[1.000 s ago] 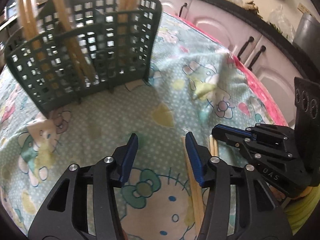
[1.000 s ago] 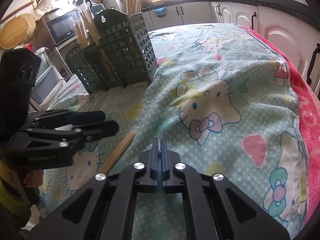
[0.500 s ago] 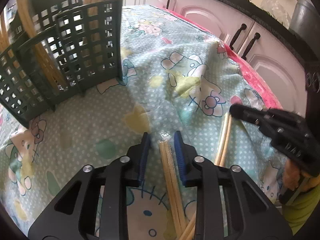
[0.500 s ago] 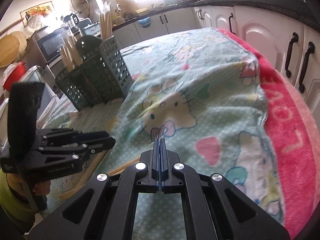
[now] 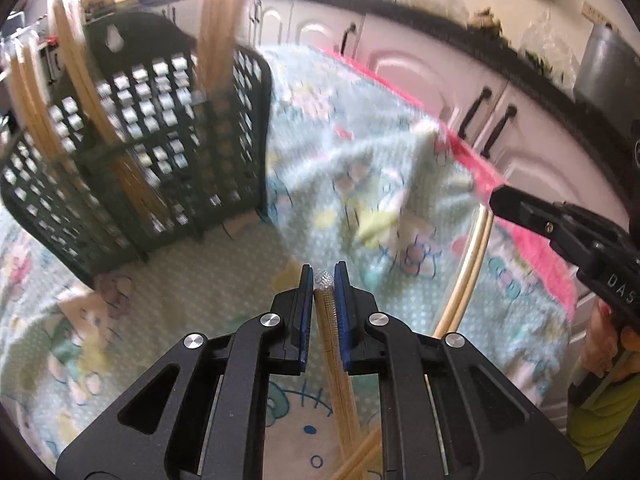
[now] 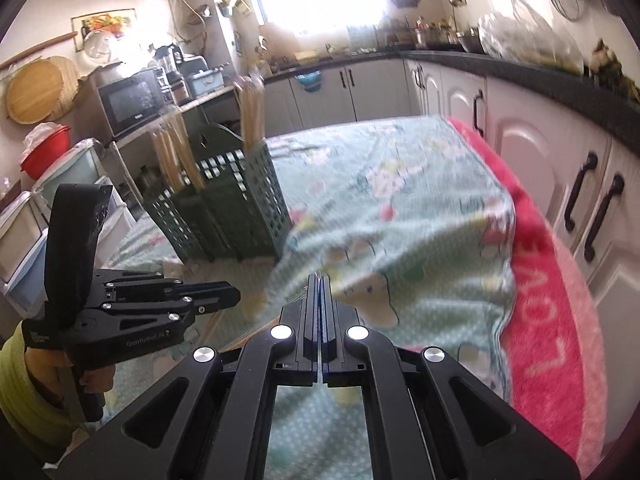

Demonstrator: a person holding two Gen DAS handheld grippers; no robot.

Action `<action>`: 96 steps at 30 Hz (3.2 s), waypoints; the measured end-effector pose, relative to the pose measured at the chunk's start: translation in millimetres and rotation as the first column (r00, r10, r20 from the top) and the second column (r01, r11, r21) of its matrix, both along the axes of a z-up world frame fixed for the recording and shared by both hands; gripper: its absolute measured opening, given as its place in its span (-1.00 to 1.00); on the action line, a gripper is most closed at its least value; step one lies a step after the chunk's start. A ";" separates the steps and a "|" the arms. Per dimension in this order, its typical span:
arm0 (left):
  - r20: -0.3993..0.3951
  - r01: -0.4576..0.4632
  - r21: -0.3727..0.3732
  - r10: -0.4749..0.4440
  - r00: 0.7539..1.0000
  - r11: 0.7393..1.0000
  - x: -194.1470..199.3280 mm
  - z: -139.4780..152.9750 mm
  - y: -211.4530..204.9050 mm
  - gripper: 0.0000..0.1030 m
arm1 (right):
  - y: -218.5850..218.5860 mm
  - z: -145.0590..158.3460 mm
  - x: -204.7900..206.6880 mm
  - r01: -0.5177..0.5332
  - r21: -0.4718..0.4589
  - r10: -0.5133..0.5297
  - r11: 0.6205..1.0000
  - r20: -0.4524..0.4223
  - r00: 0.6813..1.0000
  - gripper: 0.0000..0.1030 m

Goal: Organize utensils
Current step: 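Lift both held chopsticks over the green caddy and lower them in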

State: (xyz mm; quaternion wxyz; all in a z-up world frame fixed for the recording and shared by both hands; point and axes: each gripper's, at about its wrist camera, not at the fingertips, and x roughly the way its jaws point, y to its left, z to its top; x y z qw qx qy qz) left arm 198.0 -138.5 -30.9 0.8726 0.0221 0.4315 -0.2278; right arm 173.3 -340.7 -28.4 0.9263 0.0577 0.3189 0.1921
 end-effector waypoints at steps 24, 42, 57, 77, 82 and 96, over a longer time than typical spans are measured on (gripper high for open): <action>0.280 -0.204 -0.174 0.247 0.927 0.963 -8.1 125.0 99.2 -0.87 | 58.7 139.6 -13.6 -0.141 0.009 0.129 0.990 0.352 0.927 -0.98; 0.453 -0.225 -0.255 0.322 0.831 0.940 -17.5 217.7 127.9 -0.87 | 72.4 193.3 2.7 -0.148 0.039 0.116 0.988 0.439 0.891 -0.98; 0.499 -0.324 -0.269 0.419 0.759 0.907 9.4 250.6 155.7 -0.87 | 93.5 220.6 28.2 -0.145 0.021 0.117 0.989 0.480 0.870 -0.98; 0.442 -0.346 -0.226 0.412 0.797 0.911 37.5 198.3 155.4 -0.87 | 103.0 200.0 65.6 -0.146 0.026 0.121 0.989 0.423 0.898 -0.98; 0.416 -0.334 -0.200 0.389 0.822 0.921 42.6 177.9 147.7 -0.87 | 105.1 184.9 77.3 -0.136 0.024 0.117 0.990 0.376 0.919 -0.98; 0.357 -0.327 -0.195 0.377 0.855 0.925 52.2 146.8 143.2 -0.87 | 108.6 149.2 97.3 -0.144 0.027 0.132 0.989 0.267 0.955 -0.98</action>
